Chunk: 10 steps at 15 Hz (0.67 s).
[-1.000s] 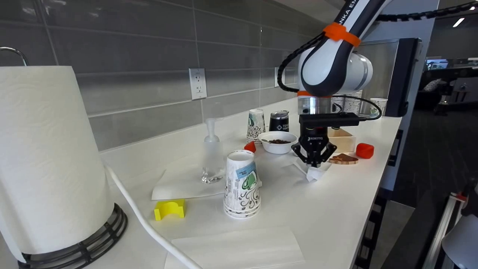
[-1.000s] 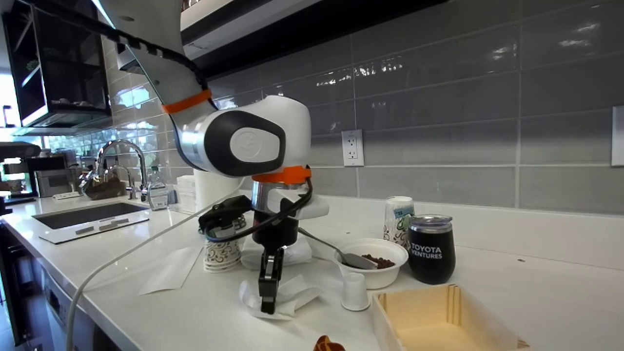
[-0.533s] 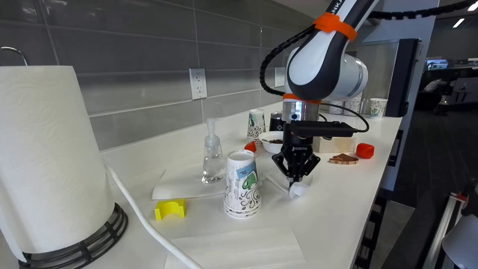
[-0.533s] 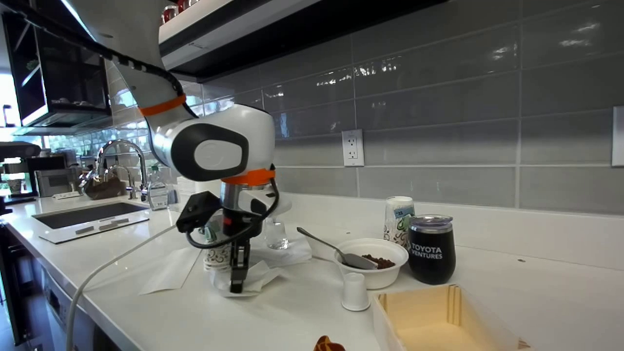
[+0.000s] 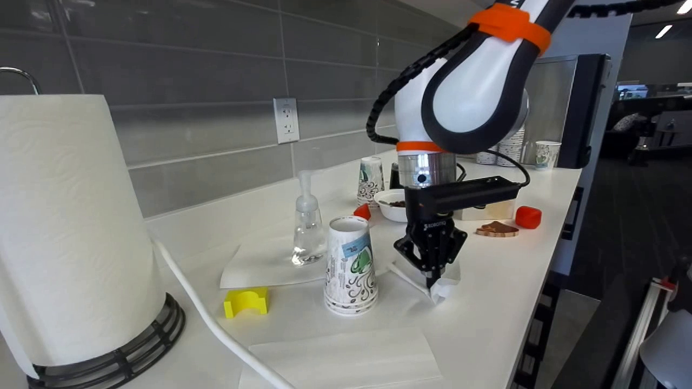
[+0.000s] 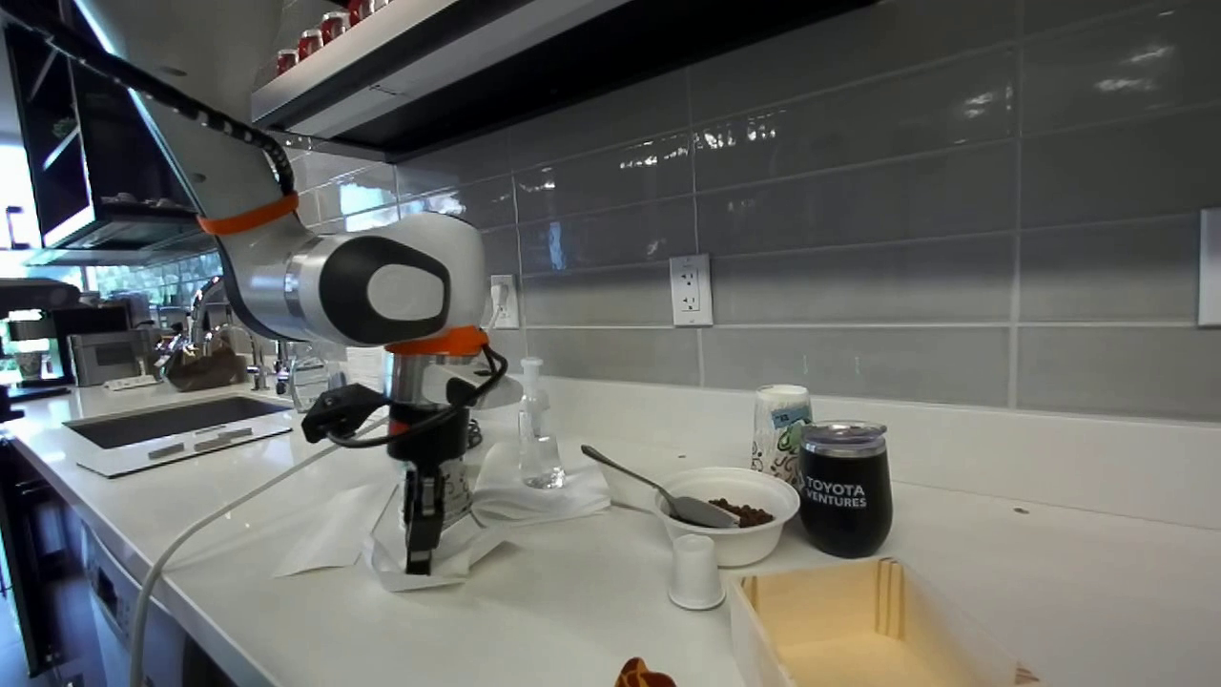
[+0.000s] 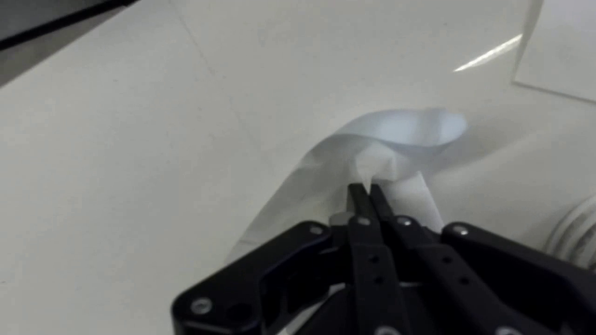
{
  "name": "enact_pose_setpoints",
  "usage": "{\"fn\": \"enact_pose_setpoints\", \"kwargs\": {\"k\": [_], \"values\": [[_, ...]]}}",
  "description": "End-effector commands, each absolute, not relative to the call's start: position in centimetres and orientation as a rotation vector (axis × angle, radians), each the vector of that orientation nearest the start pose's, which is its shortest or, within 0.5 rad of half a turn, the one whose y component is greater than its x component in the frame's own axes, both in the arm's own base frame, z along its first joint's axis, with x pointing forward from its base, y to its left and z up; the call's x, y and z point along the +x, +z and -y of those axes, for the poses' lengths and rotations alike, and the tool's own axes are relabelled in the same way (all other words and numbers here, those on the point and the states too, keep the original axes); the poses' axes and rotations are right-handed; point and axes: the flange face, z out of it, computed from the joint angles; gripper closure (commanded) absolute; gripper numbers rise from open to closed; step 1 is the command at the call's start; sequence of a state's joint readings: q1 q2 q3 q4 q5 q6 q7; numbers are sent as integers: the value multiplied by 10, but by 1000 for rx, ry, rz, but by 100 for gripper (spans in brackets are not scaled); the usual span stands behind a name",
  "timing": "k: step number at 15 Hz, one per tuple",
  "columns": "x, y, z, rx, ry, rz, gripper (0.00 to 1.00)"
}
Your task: Use the paper towel to clean the surface
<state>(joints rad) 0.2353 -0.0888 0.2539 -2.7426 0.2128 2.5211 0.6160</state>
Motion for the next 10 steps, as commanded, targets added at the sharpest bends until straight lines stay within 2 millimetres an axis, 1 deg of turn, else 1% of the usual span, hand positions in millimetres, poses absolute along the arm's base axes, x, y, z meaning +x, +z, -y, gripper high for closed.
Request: {"fn": "enact_pose_setpoints", "kwargs": {"k": [1,2,3,4,8,10], "values": [[336,229,-141,-3200,355,-677,100],[329,229,-127,-3214,383,-741,100],[331,230,-116,-3216,406,-788,100],[338,231,-105,-3219,423,-838,100],[352,226,-56,-3176,429,-961,100],[359,226,-44,-3116,401,-1006,100]]}}
